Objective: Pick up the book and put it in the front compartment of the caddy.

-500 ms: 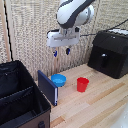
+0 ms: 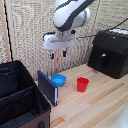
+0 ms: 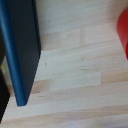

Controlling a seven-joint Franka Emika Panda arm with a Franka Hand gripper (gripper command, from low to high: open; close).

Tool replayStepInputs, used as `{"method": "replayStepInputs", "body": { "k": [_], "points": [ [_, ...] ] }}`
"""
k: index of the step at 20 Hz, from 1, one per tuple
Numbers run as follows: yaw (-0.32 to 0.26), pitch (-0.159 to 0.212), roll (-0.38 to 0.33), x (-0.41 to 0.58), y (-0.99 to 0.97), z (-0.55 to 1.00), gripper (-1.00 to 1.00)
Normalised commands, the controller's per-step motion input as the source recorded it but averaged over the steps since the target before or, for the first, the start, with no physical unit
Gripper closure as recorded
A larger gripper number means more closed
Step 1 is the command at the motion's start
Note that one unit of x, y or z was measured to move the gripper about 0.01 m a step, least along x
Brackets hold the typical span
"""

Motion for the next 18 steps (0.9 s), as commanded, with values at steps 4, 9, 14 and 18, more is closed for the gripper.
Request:
{"method": "replayStepInputs", "body": {
  "k": [4, 9, 14, 18],
  "points": [
    [0.056, 0.013, -0.063, 0.075, 0.49, -0.29, -1.00],
    [0.046, 0.002, -0.052, 0.129, 0.35, -0.31, -1.00],
    [0.032, 0.000, -0.001, 0.087, 0.28, -0.21, -1.00],
    [0.055, 0.000, -0.017, 0.124, 0.09, -0.34, -1.00]
  ]
}}
